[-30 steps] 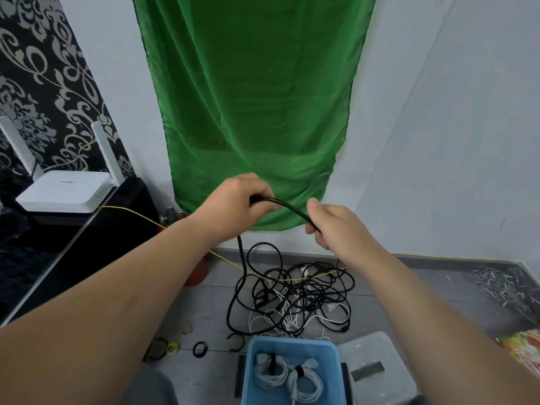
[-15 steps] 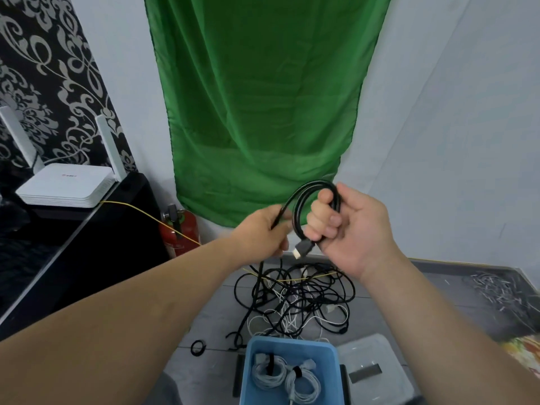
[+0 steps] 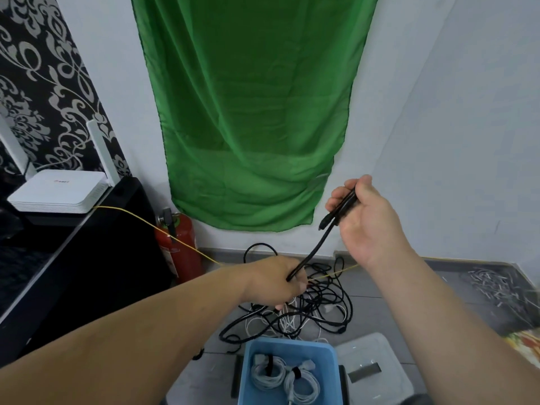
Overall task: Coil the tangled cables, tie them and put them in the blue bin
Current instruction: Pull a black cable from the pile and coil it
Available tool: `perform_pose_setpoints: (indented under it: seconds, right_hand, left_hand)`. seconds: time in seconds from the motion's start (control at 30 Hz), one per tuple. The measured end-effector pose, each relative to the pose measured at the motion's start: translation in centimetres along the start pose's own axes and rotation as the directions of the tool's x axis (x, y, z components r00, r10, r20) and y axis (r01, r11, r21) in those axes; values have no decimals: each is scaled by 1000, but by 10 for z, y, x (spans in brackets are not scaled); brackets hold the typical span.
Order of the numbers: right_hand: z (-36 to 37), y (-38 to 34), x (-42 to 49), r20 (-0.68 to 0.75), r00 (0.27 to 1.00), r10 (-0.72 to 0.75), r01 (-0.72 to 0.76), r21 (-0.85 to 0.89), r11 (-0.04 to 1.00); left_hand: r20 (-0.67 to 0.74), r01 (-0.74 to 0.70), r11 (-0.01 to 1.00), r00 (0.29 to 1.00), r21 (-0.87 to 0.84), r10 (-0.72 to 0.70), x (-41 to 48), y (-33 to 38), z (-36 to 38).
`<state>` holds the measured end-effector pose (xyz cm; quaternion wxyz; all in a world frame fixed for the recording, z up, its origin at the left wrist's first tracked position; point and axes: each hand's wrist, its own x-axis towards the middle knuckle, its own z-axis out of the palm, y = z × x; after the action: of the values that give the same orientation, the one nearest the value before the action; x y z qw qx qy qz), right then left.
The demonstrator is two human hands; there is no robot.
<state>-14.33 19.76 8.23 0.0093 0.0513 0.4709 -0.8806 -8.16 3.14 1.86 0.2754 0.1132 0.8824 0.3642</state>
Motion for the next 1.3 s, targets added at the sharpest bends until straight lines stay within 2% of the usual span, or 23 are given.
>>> perform_pose_setpoints:
  seconds: [0.07, 0.17, 0.27, 0.33, 0.37, 0.5, 0.6, 0.67, 0.73, 0.8, 0.87, 0.93, 1.07, 1.17, 1.23, 1.3]
  right_hand:
    - [-7, -1, 1, -20, 996, -84, 78, -201, 976]
    - [-15, 2, -1, 27, 977, -213, 187, -592, 784]
    - [-20, 3, -3, 142, 960, -241, 251, -818, 518]
    - [-22, 3, -4, 191, 960, -203, 259, -882, 393]
    - [-21, 3, -6, 207, 963, -173, 258, -891, 373]
    - [-10, 5, -16, 240, 971, -6, 222, -889, 399]
    - [0, 2, -22, 225, 965, 134, 110, -811, 574]
    - [5, -1, -28, 250, 932, 262, -11, -704, 710]
    - [10, -3, -34, 299, 878, 374, -144, -581, 801]
    - [13, -4, -38, 341, 836, 429, -253, -454, 854]
    - [14, -3, -38, 394, 796, 460, -355, -312, 881]
    - [13, -3, -37, 423, 773, 473, -431, -196, 881]
    - [10, -5, -32, 466, 788, 402, -479, 55, 876]
    - [11, -11, -28, 472, 833, 289, -441, 249, 863]
    - [12, -13, -26, 392, 889, 236, -374, 325, 869]
    - [12, -11, -22, 276, 938, 208, -302, 360, 883]
  left_hand:
    - [-27, -60, 998, 998, 3, 60, -2, 11, 2]
    - [-174, -170, 978, 966, 124, 190, -2, 22, -4]
    - [-343, -238, 925, 878, 296, 335, -2, 23, -25]
    - [-454, -290, 885, 775, 364, 440, -4, 18, -42]
    - [-504, -307, 869, 718, 388, 479, -6, 16, -50]
    - [-656, -292, 831, 514, 473, 553, -9, 12, -73]
    - [-662, -371, 812, 473, 450, 582, -10, 12, -84]
    - [-657, -409, 814, 486, 412, 576, -8, 8, -87]
    - [-656, -407, 830, 513, 381, 553, -5, 2, -85]
    - [-647, -396, 866, 581, 305, 494, -3, -1, -78]
    - [-625, -399, 904, 669, 155, 403, 0, -1, -68]
    - [-621, -400, 916, 718, 2, 314, 2, 2, -59]
    - [-574, -341, 918, 801, -203, 170, 3, 3, -52]
    - [-440, -150, 974, 896, -172, 60, 3, -10, -45]
    - [-338, -39, 993, 941, -113, -2, 3, -16, -38]
    - [-254, 2, 997, 967, -79, -22, 3, -14, -29]
